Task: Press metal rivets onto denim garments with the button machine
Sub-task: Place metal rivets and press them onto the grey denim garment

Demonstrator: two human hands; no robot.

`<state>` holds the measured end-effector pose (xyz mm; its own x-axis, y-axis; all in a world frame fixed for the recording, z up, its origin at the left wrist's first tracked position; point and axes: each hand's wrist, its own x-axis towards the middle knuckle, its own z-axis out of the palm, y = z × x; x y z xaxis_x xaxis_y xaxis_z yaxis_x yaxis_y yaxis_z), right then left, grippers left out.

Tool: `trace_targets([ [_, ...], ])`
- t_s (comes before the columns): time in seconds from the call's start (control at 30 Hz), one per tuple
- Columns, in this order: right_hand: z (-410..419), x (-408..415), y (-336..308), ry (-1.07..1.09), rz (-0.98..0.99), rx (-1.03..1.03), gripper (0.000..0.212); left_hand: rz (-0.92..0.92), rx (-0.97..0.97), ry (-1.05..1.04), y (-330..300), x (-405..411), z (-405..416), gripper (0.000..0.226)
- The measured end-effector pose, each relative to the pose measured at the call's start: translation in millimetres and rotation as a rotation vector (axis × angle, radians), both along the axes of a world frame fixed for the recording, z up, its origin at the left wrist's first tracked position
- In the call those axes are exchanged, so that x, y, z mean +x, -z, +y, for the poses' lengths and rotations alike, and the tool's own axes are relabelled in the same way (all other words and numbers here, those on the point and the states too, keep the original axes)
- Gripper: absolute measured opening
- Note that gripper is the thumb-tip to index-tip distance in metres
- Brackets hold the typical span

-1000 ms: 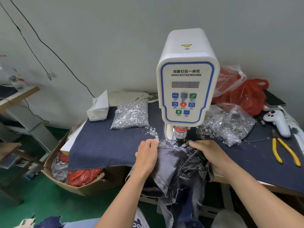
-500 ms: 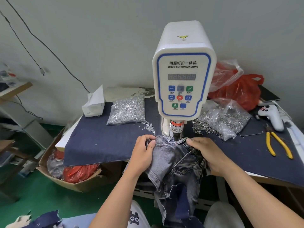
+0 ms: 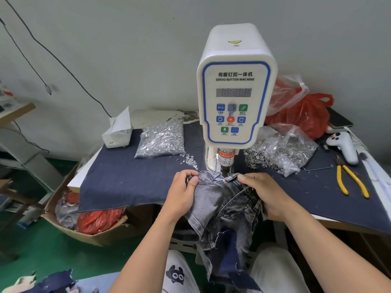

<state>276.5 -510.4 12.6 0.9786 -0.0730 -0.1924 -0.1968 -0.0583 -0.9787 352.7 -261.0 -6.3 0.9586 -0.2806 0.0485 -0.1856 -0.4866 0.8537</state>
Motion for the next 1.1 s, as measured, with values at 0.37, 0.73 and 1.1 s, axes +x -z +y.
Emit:
trace_targets([
  [0.37, 0.4, 2.3, 3.2, 0.047, 0.032, 0.019, 0.027, 0.020, -0.011, 0.003, -1.8, 0.4, -1.1, 0.018],
  [0.73, 3.9, 0.5, -2.1, 0.079, 0.032, 0.026, 0.028, 0.038, -0.024, 0.000, -2.3, 1.3, -1.5, 0.017],
  [1.1, 3.4, 2.3, 0.6, 0.084, 0.015, 0.010, 0.027, 0.047, -0.012, -0.001, -2.1, 2.5, -1.4, 0.013],
])
